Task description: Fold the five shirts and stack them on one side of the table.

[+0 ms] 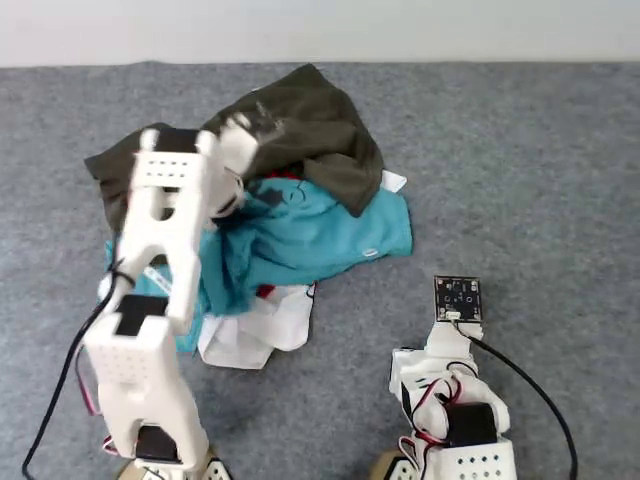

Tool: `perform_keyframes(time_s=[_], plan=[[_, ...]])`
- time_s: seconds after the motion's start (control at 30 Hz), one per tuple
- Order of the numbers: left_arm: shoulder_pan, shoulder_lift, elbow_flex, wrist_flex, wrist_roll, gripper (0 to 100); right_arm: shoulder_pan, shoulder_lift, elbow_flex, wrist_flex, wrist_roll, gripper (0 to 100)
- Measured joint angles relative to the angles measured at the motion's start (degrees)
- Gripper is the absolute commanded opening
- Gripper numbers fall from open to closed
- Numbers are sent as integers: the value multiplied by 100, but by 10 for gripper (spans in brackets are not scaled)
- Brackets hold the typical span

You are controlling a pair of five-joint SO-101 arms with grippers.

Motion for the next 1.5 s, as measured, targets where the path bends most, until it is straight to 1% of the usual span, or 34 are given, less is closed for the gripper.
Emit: perform_keyframes(time_s=[0.2, 0.3, 0.47, 0.6, 0.8, 0.93, 1.17, 1.3, 1.37, 1.5], plan=[[-466, -1547, -53, -9, 404, 4, 0, 0, 0, 0, 0, 9], [-870, -2154, -53, -9, 501, 4, 0, 0, 0, 0, 0, 9], [-1820, -2831, -53, -9, 563, 4, 0, 0, 0, 0, 0, 9], [-2752, -3112, -53, -70, 563, 4, 0, 0, 0, 0, 0, 9], [-4308, -3156, -53, -738, 580, 4, 0, 0, 0, 0, 0, 9], [-5169, -3156, -35, -1178, 580, 4, 0, 0, 0, 0, 0, 9], [-6110, -3156, 756, -1987, 580, 4, 0, 0, 0, 0, 0, 9], [-6312, -3156, 1204, -2453, 580, 10, 0, 0, 0, 0, 0, 9], [-6330, -3156, 1354, -2593, 580, 53, 0, 0, 0, 0, 0, 9], [-6330, -3156, 1459, -2576, 580, 261, 0, 0, 0, 0, 0, 9]])
